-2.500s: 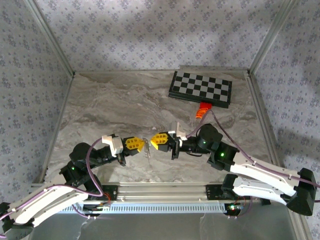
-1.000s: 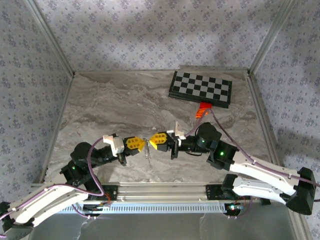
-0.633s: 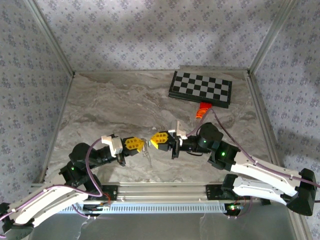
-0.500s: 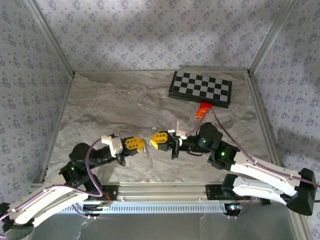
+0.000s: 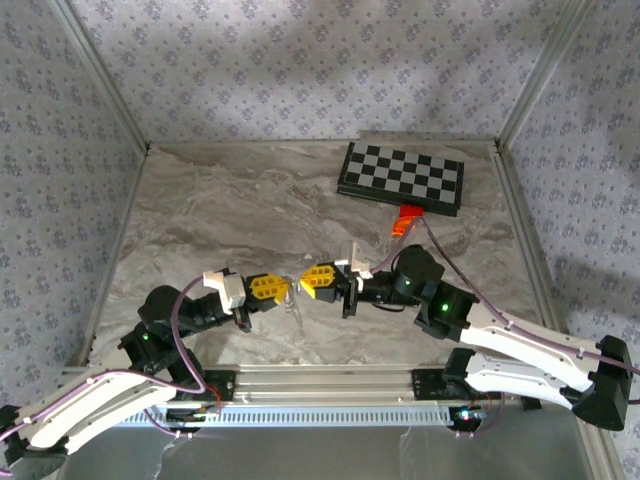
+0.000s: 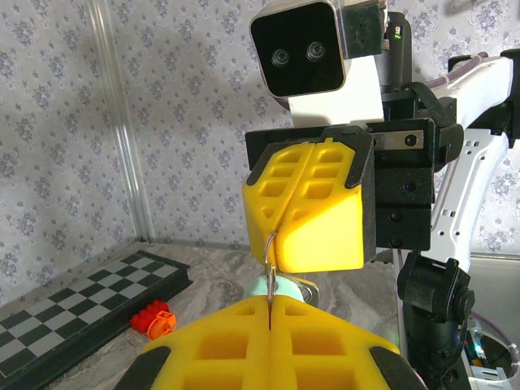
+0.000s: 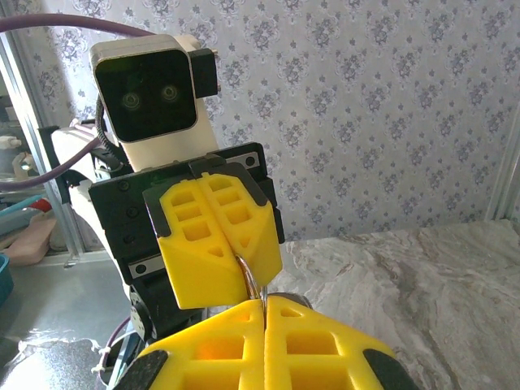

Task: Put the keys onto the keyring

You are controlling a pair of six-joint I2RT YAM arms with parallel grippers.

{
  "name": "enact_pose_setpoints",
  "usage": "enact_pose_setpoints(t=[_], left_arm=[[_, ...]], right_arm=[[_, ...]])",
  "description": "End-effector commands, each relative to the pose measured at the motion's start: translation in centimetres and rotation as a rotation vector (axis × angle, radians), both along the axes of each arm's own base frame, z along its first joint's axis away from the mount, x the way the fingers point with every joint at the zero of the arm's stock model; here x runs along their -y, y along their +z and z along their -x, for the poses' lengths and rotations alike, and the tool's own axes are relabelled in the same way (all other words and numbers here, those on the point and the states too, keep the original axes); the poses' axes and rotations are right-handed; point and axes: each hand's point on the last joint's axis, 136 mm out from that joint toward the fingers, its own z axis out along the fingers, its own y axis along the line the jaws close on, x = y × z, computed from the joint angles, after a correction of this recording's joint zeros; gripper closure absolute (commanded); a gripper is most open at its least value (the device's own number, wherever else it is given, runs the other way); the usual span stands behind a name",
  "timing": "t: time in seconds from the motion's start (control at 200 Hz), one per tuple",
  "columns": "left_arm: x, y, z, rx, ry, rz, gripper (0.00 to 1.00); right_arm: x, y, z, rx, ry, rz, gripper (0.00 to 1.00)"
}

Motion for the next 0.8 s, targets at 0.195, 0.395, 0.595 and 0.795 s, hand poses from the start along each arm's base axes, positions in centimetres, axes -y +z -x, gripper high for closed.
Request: enact_pose_setpoints(t=[0.195, 0.395, 0.595, 0.795], left_arm=[[-0.37, 2.3, 0.74, 0.039, -0.022, 0.058, 1.0], [-0.29, 2.22, 0.65, 0.036, -0.021, 0.054, 1.0], [-0.29, 2.31, 0.68, 0.037, -0.022, 0.055, 1.0], [-0.28, 2.44, 0.7, 0.039, -0.023, 0.054, 1.0]], right_arm=[[0.27, 1.15, 0.69, 0.037, 0.016, -0.035, 1.0], [0.49, 1.42, 0.66, 0.035, 0.017, -0.054, 1.0], [0.45, 1.31, 0.7, 0.033, 0.02, -0.051, 1.0], [0.19, 1.14, 0.64, 0.033, 0.022, -0.042, 1.0]])
